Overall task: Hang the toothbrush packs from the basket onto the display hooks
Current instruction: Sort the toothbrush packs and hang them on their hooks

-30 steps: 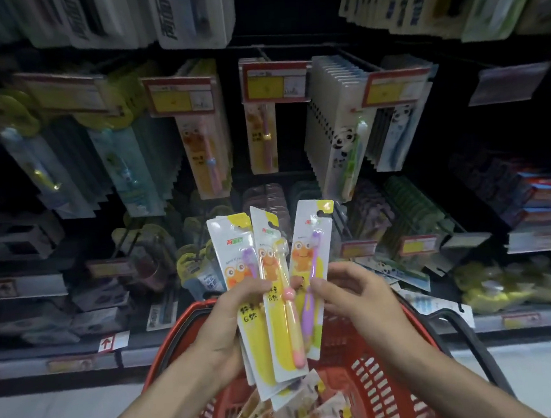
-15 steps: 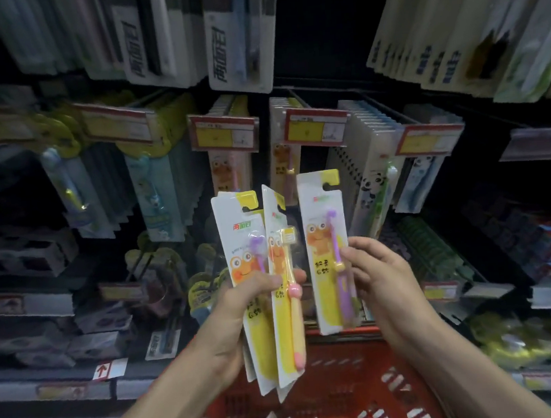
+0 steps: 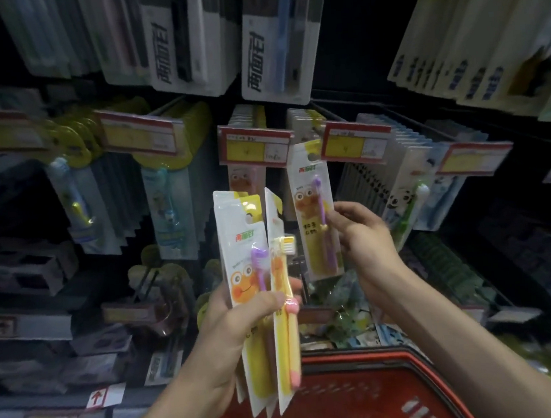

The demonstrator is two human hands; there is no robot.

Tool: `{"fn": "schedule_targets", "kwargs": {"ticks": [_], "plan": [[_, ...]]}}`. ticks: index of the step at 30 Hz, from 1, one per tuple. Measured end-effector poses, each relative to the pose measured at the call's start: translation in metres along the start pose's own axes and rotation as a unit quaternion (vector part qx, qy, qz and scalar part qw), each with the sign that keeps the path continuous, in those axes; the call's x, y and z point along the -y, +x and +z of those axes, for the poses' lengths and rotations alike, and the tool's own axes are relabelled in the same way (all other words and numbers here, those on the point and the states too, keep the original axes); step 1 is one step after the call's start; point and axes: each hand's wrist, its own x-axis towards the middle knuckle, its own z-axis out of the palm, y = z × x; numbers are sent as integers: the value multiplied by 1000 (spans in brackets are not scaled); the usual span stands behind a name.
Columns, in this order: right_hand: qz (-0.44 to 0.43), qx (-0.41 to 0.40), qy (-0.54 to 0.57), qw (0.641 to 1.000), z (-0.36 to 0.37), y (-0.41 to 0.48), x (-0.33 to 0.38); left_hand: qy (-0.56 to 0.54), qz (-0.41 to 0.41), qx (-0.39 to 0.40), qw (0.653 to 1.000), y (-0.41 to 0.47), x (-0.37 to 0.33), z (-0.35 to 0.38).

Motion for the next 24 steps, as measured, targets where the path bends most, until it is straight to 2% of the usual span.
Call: {"fn": "schedule_targets", "kwargs": {"ticks": [10,17,20,24], "plan": [[50,-45,80,994,40,58,8,-12,-49,10,999,-2,-4,-7],[67,-57,133,987,43,67,6,-5,-35,34,999,-3,-8,-7],[47,-70,67,994,43,68,5,-24,-36,37,998,-4,-9,-8],[-20,-97,-122,988,39,42,-6,-68,-60,46,995,-1,-5,-10]]}}
